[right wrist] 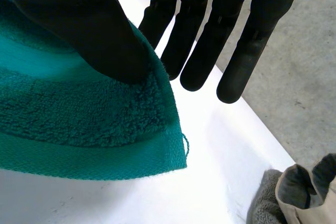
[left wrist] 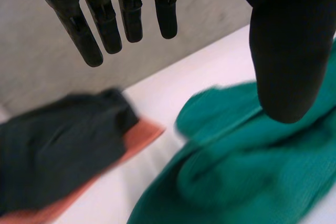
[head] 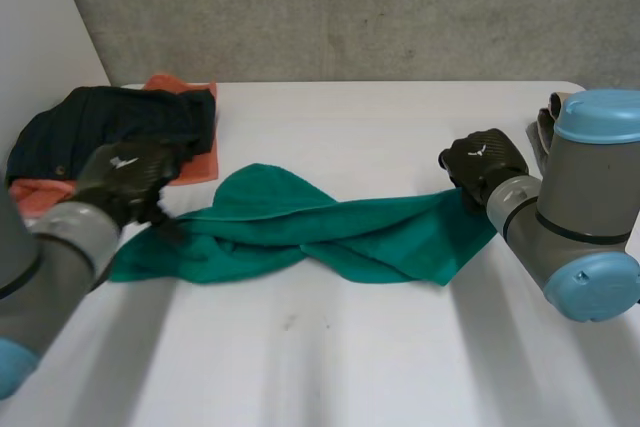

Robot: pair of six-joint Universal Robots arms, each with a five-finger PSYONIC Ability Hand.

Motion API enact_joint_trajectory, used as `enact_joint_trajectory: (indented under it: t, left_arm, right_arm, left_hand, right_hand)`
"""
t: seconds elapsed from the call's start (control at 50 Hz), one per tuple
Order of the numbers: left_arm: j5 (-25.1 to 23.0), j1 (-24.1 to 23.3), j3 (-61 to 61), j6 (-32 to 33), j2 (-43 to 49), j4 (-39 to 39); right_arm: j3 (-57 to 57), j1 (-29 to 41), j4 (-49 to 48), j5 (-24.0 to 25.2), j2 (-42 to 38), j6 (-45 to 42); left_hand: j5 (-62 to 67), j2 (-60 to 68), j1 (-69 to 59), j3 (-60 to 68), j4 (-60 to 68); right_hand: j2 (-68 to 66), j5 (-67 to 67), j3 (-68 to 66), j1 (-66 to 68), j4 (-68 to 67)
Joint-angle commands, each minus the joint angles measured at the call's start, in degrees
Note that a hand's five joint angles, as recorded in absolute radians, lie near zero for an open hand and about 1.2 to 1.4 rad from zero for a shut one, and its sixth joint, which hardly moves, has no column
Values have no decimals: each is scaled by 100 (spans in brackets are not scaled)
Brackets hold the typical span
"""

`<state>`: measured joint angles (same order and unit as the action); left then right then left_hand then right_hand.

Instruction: Fold the laundry.

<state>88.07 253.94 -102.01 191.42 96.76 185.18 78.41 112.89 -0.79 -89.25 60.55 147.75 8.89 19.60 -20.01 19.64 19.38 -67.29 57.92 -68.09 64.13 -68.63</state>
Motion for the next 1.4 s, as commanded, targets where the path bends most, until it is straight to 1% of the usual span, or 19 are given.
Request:
enact_joint_trajectory:
  t: [0.02,0.06,0.22,0.28,0.38,0.5,0.56,0.58,0.64,0.72,0.74,0.9,1.0,1.12,1.18,1.28,1.34,1.36,1.4]
  left_arm:
    - [-97,1298,-451,-8,254,80]
    - [-263,1535,-390,-8,632,62]
    - [-1291,1861,-3,-87,1503,71]
    - [-1433,1940,172,-166,1713,97]
    - [-1451,1923,533,-272,2153,89]
    - [-1459,1923,841,-289,2417,62]
    - [-1459,1888,937,-289,2505,53]
    - [-1459,1835,964,-272,2514,36]
    - [-1459,1721,1017,-272,2470,-43]
    - [-1459,1554,1096,-263,1866,-324]
    - [-1459,1519,1105,-263,1368,-446]
    - [-1459,1483,1411,-245,-962,-527]
    - [-1468,1510,1781,-228,-1783,-606]
    - [-1486,1571,1966,-149,-1925,-930]
    - [-1486,1545,1966,166,-1679,-1264]
    - [-1398,1238,2123,1071,-364,-1415]
    - [-1363,1018,2387,1292,314,-1397]
    - [-1276,887,2666,1362,804,-1388]
    - [-1144,754,3019,1407,1281,-1388]
  right_arm:
    - [95,5,9,66,35,0]
    - [113,13,-8,83,44,0]
    - [157,13,-17,83,44,9]
    - [192,5,-17,118,44,9]
    - [253,-4,-61,136,44,8]
    - [332,-136,-114,145,44,9]
    - [368,-259,-114,162,53,9]
    - [368,-311,-105,171,79,0]
    - [350,-399,-70,171,254,-35]
    - [298,-610,26,162,904,-132]
    - [263,-680,105,162,1201,-210]
    - [-413,-769,1009,460,2521,-852]
    - [-1073,-821,1783,496,2935,-1028]
    - [-1513,-1304,2539,575,2998,-1257]
    - [-1531,-1489,2751,681,2682,-1476]
    - [-1557,-1454,2751,725,1690,-1617]
    - [-1619,-1411,2672,716,1338,-1600]
    - [-1680,-1376,2550,707,1093,-1591]
    - [-1776,-1323,2339,690,854,-1582]
  left_hand:
    - [461,390,-349,386,412]
    - [511,440,-400,436,463]
    - [864,793,-752,789,815]
    - [982,911,-870,907,934]
    - [1469,1398,-1357,1394,1420]
    - [3233,3162,-3121,3158,3184]
    - [4997,4926,-4886,4922,4949]
    - [6099,6029,-5988,6025,6051]
    - [6111,6040,-5999,6036,6062]
    - [6111,6040,-5999,6036,6062]
    - [6111,6040,-5999,6036,6062]
    - [6111,6040,-5999,6036,6062]
    - [6111,6040,-5999,6036,6062]
    - [6111,6040,-5999,6036,6062]
    - [6111,6040,-5999,6036,6062]
    - [6111,6040,-5999,6036,6062]
    - [6111,6040,-5999,6036,6062]
    - [6111,6040,-5999,6036,6062]
    - [6111,6040,-5999,6036,6062]
  right_hand:
    - [-1271,1208,-1191,1587,-1137]
    - [-1271,1208,-1191,1587,-1137]
    - [-1271,1208,-1191,1587,-1137]
    - [-1271,1208,-1191,1587,-1137]
    - [-1271,1208,-1191,1587,-1137]
    - [-1271,1208,-1191,1587,-1137]
    - [-1271,1208,-1191,1587,-1137]
    - [-1271,1208,-1191,1587,-1137]
    - [-1271,1208,-1191,1587,-1137]
    - [-1271,1208,-1191,1587,-1137]
    - [-1271,1208,-1191,1587,-1137]
    - [-1271,1208,-1191,1587,-1137]
    - [-1271,1208,-1191,1587,-1137]
    - [-1271,1208,-1191,1587,-1137]
    - [-1271,1208,-1191,1587,-1137]
    - [-1271,1208,-1191,1587,-1137]
    - [-1271,1208,-1191,1587,-1137]
    - [-1271,1208,-1191,1587,-1137]
    - [-1271,1208,-1191,1587,-1137]
